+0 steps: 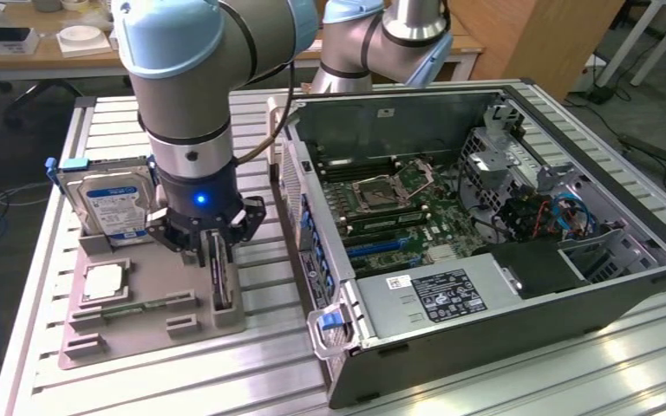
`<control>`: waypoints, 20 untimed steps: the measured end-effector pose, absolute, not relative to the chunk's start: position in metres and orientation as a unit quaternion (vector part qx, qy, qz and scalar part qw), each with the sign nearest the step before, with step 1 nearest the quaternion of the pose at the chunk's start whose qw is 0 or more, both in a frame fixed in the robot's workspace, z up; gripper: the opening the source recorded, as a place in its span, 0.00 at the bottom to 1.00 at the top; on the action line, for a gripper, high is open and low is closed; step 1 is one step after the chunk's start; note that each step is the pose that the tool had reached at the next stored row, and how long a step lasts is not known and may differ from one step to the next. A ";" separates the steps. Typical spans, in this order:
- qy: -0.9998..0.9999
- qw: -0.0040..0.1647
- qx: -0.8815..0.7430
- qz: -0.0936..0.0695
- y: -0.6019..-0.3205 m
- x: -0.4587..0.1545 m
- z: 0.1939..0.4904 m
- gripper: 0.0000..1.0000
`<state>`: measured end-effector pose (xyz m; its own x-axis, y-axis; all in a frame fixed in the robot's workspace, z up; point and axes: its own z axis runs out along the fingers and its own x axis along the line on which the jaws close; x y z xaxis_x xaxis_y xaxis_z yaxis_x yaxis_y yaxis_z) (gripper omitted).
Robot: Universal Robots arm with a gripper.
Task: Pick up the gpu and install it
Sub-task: 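Pick up the gpu and move the gpu toward the slot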
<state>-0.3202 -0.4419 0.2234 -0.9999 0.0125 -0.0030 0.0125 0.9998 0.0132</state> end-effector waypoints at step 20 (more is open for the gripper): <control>1.000 0.002 0.006 0.007 -0.442 -0.319 0.223 0.26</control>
<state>-0.3191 -0.4418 0.2230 -0.9999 0.0126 -0.0044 0.0126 0.9998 0.0133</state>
